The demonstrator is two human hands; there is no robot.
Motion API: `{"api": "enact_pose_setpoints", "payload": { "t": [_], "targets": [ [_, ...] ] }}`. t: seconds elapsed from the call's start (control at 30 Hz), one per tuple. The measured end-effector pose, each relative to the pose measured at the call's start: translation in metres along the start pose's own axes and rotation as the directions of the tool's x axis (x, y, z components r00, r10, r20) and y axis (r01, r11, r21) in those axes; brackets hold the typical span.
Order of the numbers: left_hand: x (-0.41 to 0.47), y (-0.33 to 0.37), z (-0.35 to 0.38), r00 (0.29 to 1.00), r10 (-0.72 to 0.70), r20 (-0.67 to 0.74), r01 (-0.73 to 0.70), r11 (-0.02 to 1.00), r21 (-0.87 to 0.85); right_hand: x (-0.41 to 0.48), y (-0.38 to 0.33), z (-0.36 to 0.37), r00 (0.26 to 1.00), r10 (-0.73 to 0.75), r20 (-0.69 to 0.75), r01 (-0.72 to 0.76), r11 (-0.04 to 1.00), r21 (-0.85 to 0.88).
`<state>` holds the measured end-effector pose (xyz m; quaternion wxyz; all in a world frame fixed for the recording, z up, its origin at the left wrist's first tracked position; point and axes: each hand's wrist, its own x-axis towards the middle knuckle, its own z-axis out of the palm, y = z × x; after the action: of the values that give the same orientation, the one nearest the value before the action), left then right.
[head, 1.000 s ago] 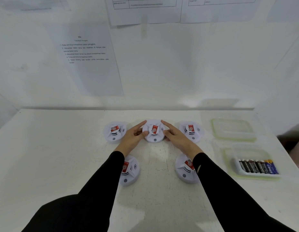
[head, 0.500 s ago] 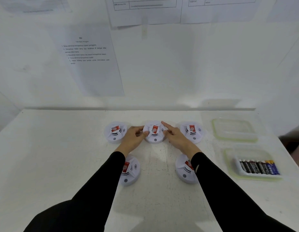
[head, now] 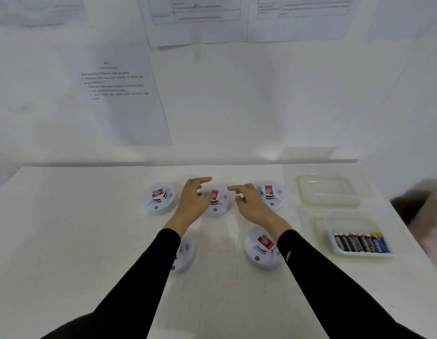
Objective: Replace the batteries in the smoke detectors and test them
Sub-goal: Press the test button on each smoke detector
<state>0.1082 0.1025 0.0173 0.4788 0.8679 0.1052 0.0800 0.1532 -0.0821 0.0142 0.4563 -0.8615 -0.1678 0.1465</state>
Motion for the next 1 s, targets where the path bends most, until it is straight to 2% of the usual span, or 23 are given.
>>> {"api": "enact_pose_setpoints", "payload": {
  "t": [0.1,0.17,0.23,0.3,0.37,0.43,0.5,0.57,0.7,0.77,1.0],
  "targets": [
    [-0.009,0.035,0.03,0.991,0.132,-0.038,-0.136,0.984,-0.118,-0.018,0.012,-0.022,0.962,-0.086,-0.258,0.1,0.994,0.041],
    [-0.011,0.049,0.052,0.994,0.105,0.03,-0.097,0.977,-0.192,-0.024,0.028,-0.038,0.904,-0.042,-0.425,0.082,0.994,0.074],
    [-0.009,0.053,0.075,0.99,0.026,0.141,-0.004,0.988,-0.156,-0.03,0.041,-0.051,0.873,0.061,-0.485,-0.002,0.992,0.122],
    [-0.006,0.053,0.094,0.976,-0.056,0.211,0.075,0.994,-0.081,-0.032,0.052,-0.057,0.895,0.187,-0.405,-0.128,0.977,0.168],
    [-0.003,0.053,0.107,0.962,-0.128,0.24,0.132,0.991,-0.001,-0.031,0.063,-0.057,0.92,0.264,-0.289,-0.234,0.963,0.135],
    [-0.002,0.053,0.116,0.953,-0.172,0.25,0.161,0.985,0.064,-0.027,0.072,-0.056,0.926,0.288,-0.246,-0.277,0.958,0.077],
    [0.0,0.048,0.122,0.952,-0.191,0.239,0.184,0.982,0.052,-0.026,0.075,-0.057,0.932,0.297,-0.209,-0.288,0.955,0.075],
    [0.001,0.035,0.129,0.958,-0.177,0.226,0.183,0.983,-0.004,-0.027,0.077,-0.059,0.941,0.271,-0.203,-0.257,0.962,0.091],
    [-0.014,0.035,0.124,0.972,-0.131,0.194,0.174,0.958,-0.228,-0.037,0.078,-0.062,0.95,0.208,-0.231,-0.127,0.938,0.323],
    [-0.019,0.035,0.121,0.979,-0.077,0.186,0.132,0.944,-0.301,-0.043,0.078,-0.062,0.956,0.175,-0.234,-0.076,0.922,0.38],
    [-0.018,0.027,0.12,0.987,-0.045,0.155,0.103,0.917,-0.386,-0.048,0.076,-0.06,0.964,0.128,-0.232,-0.022,0.911,0.412]
  ]
}}
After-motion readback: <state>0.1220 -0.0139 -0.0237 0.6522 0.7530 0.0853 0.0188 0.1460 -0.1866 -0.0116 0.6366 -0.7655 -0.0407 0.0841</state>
